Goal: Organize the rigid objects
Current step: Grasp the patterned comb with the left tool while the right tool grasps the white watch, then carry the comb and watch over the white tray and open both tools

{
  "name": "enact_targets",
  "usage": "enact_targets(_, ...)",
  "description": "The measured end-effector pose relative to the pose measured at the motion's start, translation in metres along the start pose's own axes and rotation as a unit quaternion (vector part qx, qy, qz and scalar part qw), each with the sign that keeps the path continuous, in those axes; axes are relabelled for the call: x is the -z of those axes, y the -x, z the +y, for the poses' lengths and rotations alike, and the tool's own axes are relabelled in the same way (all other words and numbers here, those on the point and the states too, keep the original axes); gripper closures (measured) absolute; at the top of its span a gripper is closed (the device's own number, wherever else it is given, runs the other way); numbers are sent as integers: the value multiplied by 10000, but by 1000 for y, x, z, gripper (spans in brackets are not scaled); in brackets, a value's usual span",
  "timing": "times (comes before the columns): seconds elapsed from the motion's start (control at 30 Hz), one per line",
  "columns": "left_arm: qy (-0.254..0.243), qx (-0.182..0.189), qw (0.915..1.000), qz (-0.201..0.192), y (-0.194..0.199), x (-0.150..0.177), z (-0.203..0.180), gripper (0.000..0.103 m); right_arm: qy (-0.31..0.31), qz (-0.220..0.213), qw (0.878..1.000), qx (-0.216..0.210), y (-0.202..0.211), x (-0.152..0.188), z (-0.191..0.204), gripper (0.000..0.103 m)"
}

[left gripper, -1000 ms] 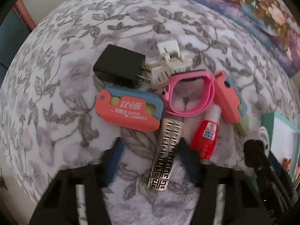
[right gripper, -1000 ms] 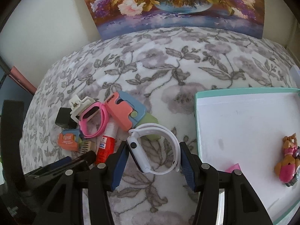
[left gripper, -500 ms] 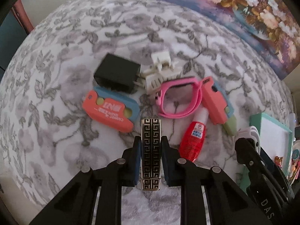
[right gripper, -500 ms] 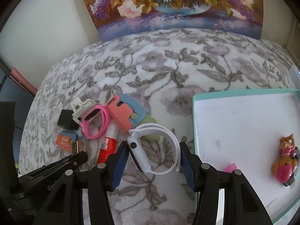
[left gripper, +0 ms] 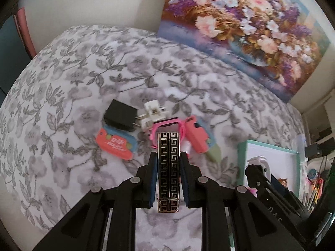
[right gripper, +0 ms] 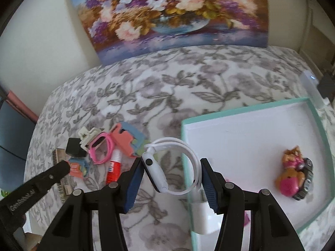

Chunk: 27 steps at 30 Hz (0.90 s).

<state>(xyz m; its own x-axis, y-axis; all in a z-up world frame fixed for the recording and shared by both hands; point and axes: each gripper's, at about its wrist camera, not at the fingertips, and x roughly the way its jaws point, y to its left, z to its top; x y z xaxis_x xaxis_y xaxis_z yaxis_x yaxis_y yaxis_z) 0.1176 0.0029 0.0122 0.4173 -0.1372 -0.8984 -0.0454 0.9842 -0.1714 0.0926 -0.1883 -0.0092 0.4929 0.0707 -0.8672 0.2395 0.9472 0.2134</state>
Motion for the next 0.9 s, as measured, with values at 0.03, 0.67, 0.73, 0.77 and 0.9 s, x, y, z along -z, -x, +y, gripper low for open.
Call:
enact_targets(0.03,-32,9,10000,-17,2,2,-3,82,-57,10,10000,-5,2,1,-4,46)
enact_targets(0.67,-1190,561,9910,250,9,47,-112,82,-1363,57,9882,702,25,5,-126,46)
enact_targets(0.73,-1305,597,9892,304,7,52,-123,82,-1497,63,9860,735,26,5,-140,46)
enact_targets(0.77,-1362,620,9882,329,6,56,-129,82,-1571,55,9845,775,27,5,-148,46)
enact_targets(0.9,-1555,661,9846,440,1,67,-150,82,-1787,28,9788,997,31,6,-172,46)
